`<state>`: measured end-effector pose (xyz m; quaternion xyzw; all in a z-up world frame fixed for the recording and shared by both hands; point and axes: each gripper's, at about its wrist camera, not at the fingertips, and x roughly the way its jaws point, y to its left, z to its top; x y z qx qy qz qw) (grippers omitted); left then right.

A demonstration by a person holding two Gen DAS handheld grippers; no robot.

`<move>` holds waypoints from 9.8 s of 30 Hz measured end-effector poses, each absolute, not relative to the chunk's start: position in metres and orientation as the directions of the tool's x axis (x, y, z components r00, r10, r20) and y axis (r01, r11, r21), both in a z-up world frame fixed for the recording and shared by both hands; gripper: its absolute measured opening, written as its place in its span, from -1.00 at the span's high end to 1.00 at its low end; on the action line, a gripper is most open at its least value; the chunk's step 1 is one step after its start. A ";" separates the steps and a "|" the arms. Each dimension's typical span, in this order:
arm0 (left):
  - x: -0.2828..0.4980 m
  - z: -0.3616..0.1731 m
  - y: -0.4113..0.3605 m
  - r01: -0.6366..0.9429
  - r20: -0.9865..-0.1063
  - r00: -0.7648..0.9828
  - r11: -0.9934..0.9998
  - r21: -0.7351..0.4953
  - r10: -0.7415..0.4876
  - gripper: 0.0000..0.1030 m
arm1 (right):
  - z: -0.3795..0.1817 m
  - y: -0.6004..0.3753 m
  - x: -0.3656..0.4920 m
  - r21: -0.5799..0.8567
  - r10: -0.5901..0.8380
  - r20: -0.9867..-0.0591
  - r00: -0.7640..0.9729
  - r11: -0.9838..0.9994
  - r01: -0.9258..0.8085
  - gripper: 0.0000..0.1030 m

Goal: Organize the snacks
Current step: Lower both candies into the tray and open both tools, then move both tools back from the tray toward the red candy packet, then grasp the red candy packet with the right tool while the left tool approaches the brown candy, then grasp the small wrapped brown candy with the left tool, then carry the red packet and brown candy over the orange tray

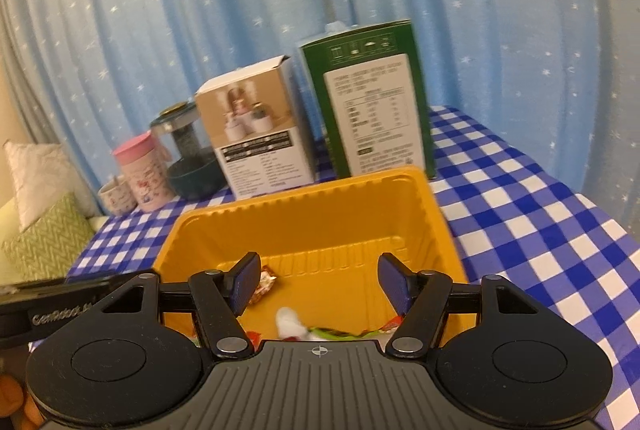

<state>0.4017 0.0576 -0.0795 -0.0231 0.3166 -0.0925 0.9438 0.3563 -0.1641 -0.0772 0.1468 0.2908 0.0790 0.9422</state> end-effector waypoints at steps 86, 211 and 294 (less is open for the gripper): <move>0.177 -0.114 0.045 0.146 -0.676 0.709 0.980 -0.137 -0.200 -0.77 | -0.150 -0.151 0.151 -0.300 0.339 -0.657 0.673 0.702 -0.646 0.01; 0.252 -0.150 -0.065 0.544 -0.734 0.555 0.838 -0.036 -0.391 0.56 | -0.100 -0.263 0.199 0.338 0.261 -0.625 0.736 0.940 -0.047 0.50; 0.370 -0.039 0.029 0.243 -0.564 0.781 0.963 -0.120 -0.268 0.57 | -0.053 -0.178 0.331 0.295 0.277 -0.500 0.821 0.945 -0.139 0.50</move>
